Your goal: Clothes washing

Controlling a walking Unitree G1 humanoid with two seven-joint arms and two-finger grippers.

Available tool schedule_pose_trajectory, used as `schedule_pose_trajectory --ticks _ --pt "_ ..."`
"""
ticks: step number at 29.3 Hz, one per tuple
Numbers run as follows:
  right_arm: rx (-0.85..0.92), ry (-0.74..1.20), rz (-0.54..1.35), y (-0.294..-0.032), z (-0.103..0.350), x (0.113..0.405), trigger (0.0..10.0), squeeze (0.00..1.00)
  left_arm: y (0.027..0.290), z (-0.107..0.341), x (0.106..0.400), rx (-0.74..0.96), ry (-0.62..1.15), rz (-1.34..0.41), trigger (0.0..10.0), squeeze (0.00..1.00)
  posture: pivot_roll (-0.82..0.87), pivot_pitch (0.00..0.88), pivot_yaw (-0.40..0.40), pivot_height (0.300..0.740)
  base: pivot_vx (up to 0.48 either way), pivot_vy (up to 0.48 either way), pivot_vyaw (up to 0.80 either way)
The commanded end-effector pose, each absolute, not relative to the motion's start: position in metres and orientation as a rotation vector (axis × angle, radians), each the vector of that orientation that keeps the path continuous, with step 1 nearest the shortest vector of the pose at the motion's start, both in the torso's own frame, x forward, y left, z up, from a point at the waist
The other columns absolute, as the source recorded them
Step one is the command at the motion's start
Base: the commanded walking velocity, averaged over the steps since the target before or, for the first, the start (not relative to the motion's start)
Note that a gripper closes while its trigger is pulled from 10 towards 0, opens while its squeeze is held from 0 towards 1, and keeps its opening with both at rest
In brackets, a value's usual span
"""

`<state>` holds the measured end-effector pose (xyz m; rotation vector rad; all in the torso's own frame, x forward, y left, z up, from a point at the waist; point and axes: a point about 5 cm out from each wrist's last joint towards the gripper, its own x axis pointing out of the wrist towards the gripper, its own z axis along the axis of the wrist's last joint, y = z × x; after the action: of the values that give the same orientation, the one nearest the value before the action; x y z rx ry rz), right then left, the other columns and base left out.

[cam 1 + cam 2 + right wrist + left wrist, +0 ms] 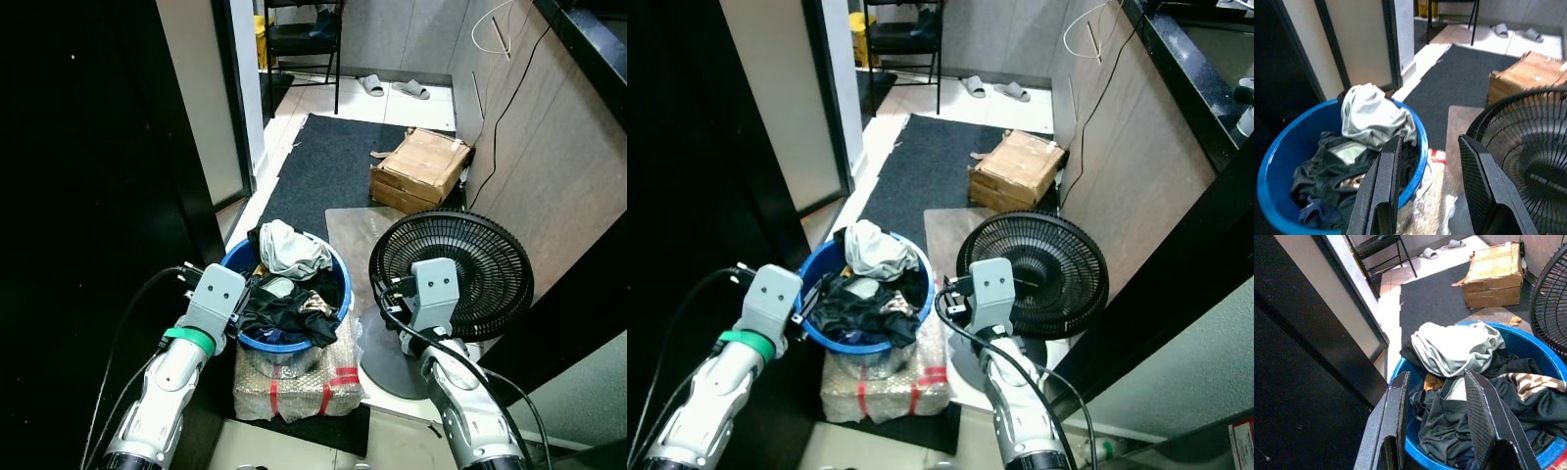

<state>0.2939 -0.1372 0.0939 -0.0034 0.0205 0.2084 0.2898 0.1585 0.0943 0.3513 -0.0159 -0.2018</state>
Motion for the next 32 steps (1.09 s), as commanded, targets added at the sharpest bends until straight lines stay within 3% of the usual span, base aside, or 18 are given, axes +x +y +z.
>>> schedule_pose_trajectory --ticks 1,17,22,32 --pt "-0.012 0.021 0.204 -0.136 0.093 0.291 10.0 0.0 0.159 0.094 0.289 0.37 -0.006 -0.197 10.0 0.0 -0.03 0.0 0.032 0.74 0.0 0.0 0.0" --pt "-0.044 -0.046 0.194 -0.127 0.108 0.295 10.0 0.0 0.163 0.095 0.295 0.319 0.041 -0.171 10.0 0.0 -0.04 0.0 0.05 0.74 0.0 0.0 0.0" --pt "0.039 0.003 0.136 -0.137 0.103 0.298 10.0 0.0 0.16 0.096 0.295 0.326 0.07 -0.178 10.0 0.0 -0.05 0.002 0.051 0.74 0.0 0.0 0.0" --pt "0.008 0.0 0.154 -0.136 0.107 0.298 10.0 0.0 0.157 0.098 0.294 0.315 0.055 -0.188 10.0 0.0 -0.12 0.048 0.029 0.74 0.0 0.0 0.0"
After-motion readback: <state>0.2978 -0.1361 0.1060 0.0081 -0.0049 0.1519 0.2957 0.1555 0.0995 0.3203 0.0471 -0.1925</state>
